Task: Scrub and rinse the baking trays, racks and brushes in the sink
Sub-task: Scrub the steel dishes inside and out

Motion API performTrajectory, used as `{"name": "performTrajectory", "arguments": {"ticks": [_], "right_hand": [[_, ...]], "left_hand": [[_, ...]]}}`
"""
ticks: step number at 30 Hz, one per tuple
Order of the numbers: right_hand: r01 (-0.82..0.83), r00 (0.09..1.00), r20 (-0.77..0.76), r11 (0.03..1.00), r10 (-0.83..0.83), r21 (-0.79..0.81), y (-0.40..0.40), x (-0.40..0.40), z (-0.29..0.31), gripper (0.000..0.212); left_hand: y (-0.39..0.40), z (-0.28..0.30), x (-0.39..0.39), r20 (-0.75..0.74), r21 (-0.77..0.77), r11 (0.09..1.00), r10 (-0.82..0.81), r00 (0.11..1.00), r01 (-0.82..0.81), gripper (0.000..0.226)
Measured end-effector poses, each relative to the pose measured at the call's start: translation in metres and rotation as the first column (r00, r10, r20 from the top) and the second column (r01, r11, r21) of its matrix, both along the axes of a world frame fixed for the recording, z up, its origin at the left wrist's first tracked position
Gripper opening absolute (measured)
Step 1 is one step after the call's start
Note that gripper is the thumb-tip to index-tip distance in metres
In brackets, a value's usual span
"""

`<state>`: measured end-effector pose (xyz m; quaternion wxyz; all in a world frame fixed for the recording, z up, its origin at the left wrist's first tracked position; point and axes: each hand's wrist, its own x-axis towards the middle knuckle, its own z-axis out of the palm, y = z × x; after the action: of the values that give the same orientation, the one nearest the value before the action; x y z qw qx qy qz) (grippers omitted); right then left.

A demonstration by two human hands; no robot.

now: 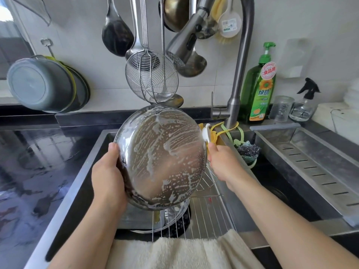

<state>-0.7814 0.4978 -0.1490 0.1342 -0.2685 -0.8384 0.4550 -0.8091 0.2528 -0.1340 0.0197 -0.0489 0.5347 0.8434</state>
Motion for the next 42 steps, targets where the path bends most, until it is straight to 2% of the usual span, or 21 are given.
{"name": "performTrajectory", "arguments": {"ticks": [2,7,11,13,15,17,20,22,24,26,28,30,31,33,34,37,40,42], "right_hand": [[0.010,0.999,0.051,0.999,-0.012,0.047,-0.003,0.001,-0.004,0.052],[-0.003,0.966,0.259,0.998,0.021,-0.068,-0.015,-0.001,-0.021,0.043],[-0.031,0.906,0.414,0.990,0.085,-0.136,-0.026,-0.001,-0.028,0.047],[-0.093,0.925,0.357,0.988,0.131,-0.121,-0.027,0.000,-0.026,0.044],[-0.130,0.968,0.210,0.990,0.137,-0.045,-0.023,0.000,-0.017,0.045],[-0.139,0.986,0.097,0.990,0.137,0.018,-0.016,0.002,-0.008,0.047],[-0.129,0.992,0.023,0.991,0.128,0.026,-0.007,0.008,-0.004,0.046],[-0.074,0.997,-0.007,0.997,0.074,0.031,-0.003,0.009,-0.003,0.044],[-0.003,0.999,-0.037,1.000,0.004,0.030,0.002,0.009,0.001,0.049],[0.025,0.997,-0.075,1.000,-0.025,0.004,0.008,0.008,0.004,0.052],[0.026,0.996,-0.087,1.000,-0.025,0.001,0.012,0.009,0.004,0.052],[0.013,0.997,-0.082,1.000,-0.012,0.012,0.012,0.010,0.004,0.053],[0.003,0.997,-0.077,1.000,-0.002,0.017,0.011,0.010,0.005,0.054],[-0.015,0.996,-0.084,0.999,0.019,0.039,0.010,0.010,0.005,0.055],[-0.022,0.995,-0.091,0.998,0.026,0.052,0.010,0.010,0.004,0.056],[-0.046,0.995,-0.085,0.996,0.053,0.076,0.009,0.010,0.001,0.058],[-0.082,0.995,-0.045,0.991,0.087,0.103,0.006,0.010,0.000,0.058],[-0.117,0.993,-0.018,0.988,0.120,0.099,0.004,0.010,0.000,0.056]], "left_hand": [[0.000,0.000,0.001,0.026,0.023,1.000,0.013,1.000,-0.014,0.045],[-0.003,0.000,-0.002,0.169,0.144,0.983,0.085,0.982,-0.110,0.038],[-0.006,-0.010,-0.009,0.221,0.111,0.980,0.135,0.966,-0.163,0.041],[-0.004,-0.009,-0.009,0.211,0.045,0.988,0.133,0.968,-0.146,0.039],[0.002,-0.004,-0.005,0.142,-0.059,0.995,0.091,0.986,-0.083,0.039],[0.006,0.001,0.003,-0.004,-0.226,0.972,0.063,0.998,-0.062,0.032],[0.008,0.012,0.021,-0.230,-0.402,0.911,-0.004,0.973,-0.091,0.031],[0.011,0.023,0.034,-0.355,-0.554,0.819,-0.073,0.932,-0.147,0.024],[0.014,0.034,0.044,-0.446,-0.694,0.686,-0.171,0.878,-0.219,0.025],[0.013,0.043,0.052,-0.447,-0.804,0.557,-0.333,0.831,-0.209,0.027],[0.001,0.043,0.050,-0.388,-0.914,0.319,-0.514,0.765,-0.250,0.030],[-0.014,0.037,0.040,-0.305,-0.929,0.058,-0.676,0.671,-0.364,0.030],[-0.020,0.031,0.035,-0.257,-0.905,-0.032,-0.753,0.606,-0.424,0.028],[-0.026,0.019,0.026,-0.172,-0.834,-0.104,-0.883,0.436,-0.541,0.028],[-0.026,0.012,0.021,-0.110,-0.819,-0.136,-0.916,0.385,-0.557,0.026],[-0.020,-0.005,0.015,0.045,-0.810,-0.209,-0.954,0.296,-0.547,0.004],[-0.009,-0.021,0.005,0.148,-0.774,-0.258,-0.962,0.230,-0.578,0.019],[-0.007,-0.033,-0.003,0.262,-0.727,-0.328,-0.945,0.198,-0.603,0.023]]}}
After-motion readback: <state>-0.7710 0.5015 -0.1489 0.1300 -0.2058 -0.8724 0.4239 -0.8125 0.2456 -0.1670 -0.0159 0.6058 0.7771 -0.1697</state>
